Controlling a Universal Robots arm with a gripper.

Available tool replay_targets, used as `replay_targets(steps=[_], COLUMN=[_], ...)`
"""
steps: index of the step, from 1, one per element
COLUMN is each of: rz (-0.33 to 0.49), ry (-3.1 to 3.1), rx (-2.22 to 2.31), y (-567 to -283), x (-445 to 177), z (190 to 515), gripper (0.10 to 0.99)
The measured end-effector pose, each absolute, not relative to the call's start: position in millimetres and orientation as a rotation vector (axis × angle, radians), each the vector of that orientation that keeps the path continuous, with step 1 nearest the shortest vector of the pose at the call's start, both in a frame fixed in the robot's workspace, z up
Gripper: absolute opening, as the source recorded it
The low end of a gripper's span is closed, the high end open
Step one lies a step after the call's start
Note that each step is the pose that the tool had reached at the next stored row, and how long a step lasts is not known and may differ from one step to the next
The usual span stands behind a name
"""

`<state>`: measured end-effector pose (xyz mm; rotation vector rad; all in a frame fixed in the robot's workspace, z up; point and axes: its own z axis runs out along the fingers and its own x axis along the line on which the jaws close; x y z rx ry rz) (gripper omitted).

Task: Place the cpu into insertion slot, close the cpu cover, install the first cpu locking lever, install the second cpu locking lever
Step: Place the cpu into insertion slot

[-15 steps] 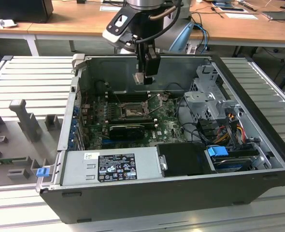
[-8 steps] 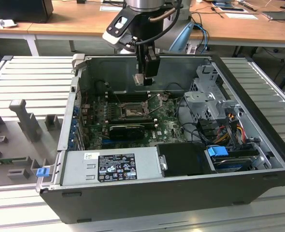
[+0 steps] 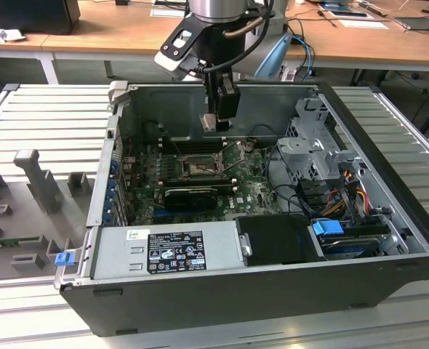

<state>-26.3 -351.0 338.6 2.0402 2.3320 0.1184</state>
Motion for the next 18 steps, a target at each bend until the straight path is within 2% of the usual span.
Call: replay_targets(steps=[18], rz=[0.114], ry=[2.320], rx=[2.050], y=[-351.0], x=[-26.3], z=[322.6], gripper=[0.529])
